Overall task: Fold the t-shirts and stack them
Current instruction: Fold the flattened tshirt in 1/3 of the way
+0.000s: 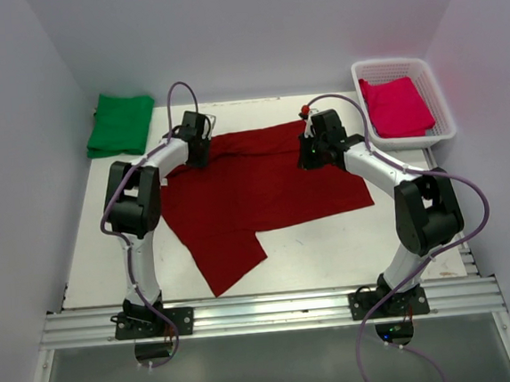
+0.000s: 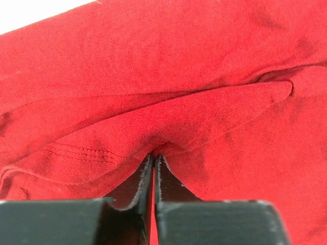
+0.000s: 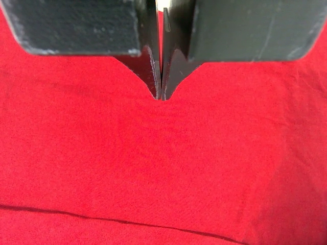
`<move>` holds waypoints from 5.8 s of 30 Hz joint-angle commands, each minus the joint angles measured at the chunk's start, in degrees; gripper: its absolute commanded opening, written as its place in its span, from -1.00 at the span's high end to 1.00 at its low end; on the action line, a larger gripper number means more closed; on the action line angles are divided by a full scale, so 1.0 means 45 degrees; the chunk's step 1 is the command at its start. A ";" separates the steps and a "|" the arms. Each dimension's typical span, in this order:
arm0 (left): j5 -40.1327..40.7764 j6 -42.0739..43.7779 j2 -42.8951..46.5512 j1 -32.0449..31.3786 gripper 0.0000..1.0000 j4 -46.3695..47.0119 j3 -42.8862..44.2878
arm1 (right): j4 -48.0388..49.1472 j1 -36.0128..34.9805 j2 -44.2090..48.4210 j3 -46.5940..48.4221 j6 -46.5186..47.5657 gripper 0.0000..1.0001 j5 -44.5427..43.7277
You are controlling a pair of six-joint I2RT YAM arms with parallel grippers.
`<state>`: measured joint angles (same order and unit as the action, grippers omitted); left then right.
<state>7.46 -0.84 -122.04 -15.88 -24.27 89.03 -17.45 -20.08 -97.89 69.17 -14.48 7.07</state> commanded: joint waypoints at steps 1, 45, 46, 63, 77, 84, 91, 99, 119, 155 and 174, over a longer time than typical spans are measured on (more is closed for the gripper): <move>-0.0175 0.0031 0.0303 -0.0026 0.99 0.0726 -0.0098 | -0.0028 0.0028 0.0073 0.0118 0.0171 1.00 0.0187; -0.0194 -0.2410 0.4326 -0.2018 1.00 -0.1851 -0.1875 | -0.0067 0.0047 0.0093 0.0118 0.0190 1.00 0.0265; -0.0175 -0.2449 0.4346 -0.2038 1.00 -0.1910 -0.1875 | -0.0067 0.0047 0.0092 0.0099 0.0190 1.00 0.0284; 0.1446 -0.2860 0.4679 -0.2897 1.00 -0.3531 -0.1036 | -0.0067 0.0028 0.0014 0.0157 0.0190 1.00 0.0343; 0.2462 -0.2528 0.4328 -0.2897 1.00 -0.3845 -0.0527 | -0.0047 0.0047 -0.0083 0.0157 0.0210 1.00 0.0421; 0.2463 -0.2547 0.3917 -0.2839 1.00 -0.3357 -0.1112 | -0.0126 0.0047 -0.0044 0.0157 0.0269 1.00 0.0363; 0.1955 -0.2548 0.3877 -0.2702 0.75 -0.2498 -0.2030 | -0.0145 0.0047 -0.0103 0.0157 0.0269 1.00 0.0382; 0.2618 -0.2684 0.5654 -0.2624 -1.00 -0.0448 -0.2832 | -0.0282 0.0047 -0.0103 0.0274 0.0288 1.00 0.0246; -0.2421 -0.3991 0.1007 0.1028 1.00 0.3167 -0.1425 | -0.1980 0.0964 -0.1934 0.4411 0.0054 1.00 -0.5827; -0.1131 -0.4618 0.2415 0.1869 1.00 0.2542 -0.4454 | -0.1491 0.1883 -0.7136 0.7601 -0.0181 1.00 -0.2640; -0.3416 -0.3603 -0.1220 0.1888 1.00 0.2580 -0.0217 | -0.1317 0.2000 -0.4420 0.3262 -0.0474 1.00 -0.5576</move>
<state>-4.97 -19.68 -123.96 -7.86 -11.14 86.80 -21.08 -11.84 -119.48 84.33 -15.92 -15.22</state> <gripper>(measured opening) 0.005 0.009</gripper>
